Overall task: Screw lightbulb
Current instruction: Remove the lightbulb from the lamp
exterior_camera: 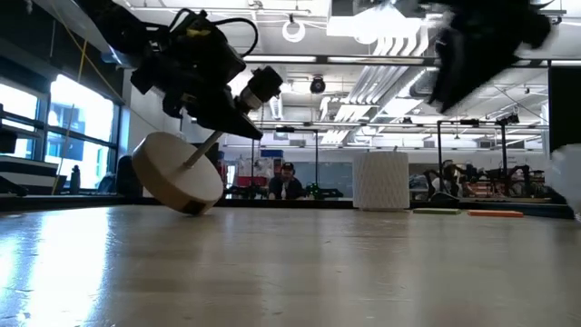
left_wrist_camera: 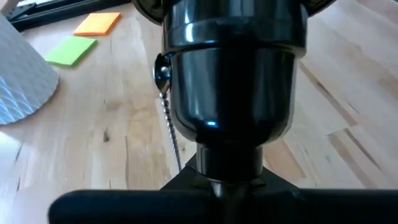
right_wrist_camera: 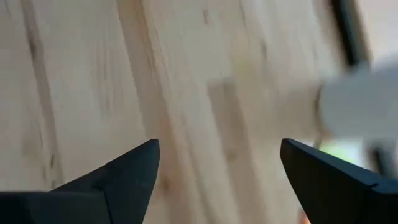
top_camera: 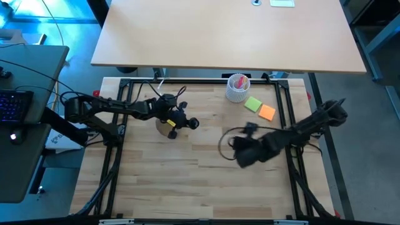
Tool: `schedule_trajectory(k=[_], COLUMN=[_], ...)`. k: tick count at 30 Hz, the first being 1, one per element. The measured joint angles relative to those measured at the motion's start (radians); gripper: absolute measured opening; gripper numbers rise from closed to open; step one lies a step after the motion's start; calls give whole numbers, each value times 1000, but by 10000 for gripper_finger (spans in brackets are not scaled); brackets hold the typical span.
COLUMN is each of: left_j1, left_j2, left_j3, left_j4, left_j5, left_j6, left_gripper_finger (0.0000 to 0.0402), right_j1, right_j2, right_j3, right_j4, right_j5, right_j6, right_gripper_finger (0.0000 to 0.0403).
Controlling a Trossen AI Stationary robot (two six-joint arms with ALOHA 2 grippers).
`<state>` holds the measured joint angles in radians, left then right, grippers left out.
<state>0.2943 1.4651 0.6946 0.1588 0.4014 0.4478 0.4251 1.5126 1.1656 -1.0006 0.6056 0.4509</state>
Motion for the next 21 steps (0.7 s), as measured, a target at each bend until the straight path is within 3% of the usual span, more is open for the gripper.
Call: schedule_trajectory(k=[5,10,15,21], left_j1=[-3,10,81,170], left_j2=[7,32,143,388], left_j3=[0,0,0,4], left_j4=[107,366,643,988], left_j5=[20,97,84,85], left_j6=[0,-31,-122,-325], left_gripper_finger=[7,7,7,7], right_j1=[130,246,304,309], right_j2=[-169,-313,-335,-303], right_j3=[-227,-322,-338,-338], right_j4=[-35,-49,-19,-4], right_j5=[18,117,223,259], right_j6=[438,758,834,836], right_gripper_finger=[332,332,332,332])
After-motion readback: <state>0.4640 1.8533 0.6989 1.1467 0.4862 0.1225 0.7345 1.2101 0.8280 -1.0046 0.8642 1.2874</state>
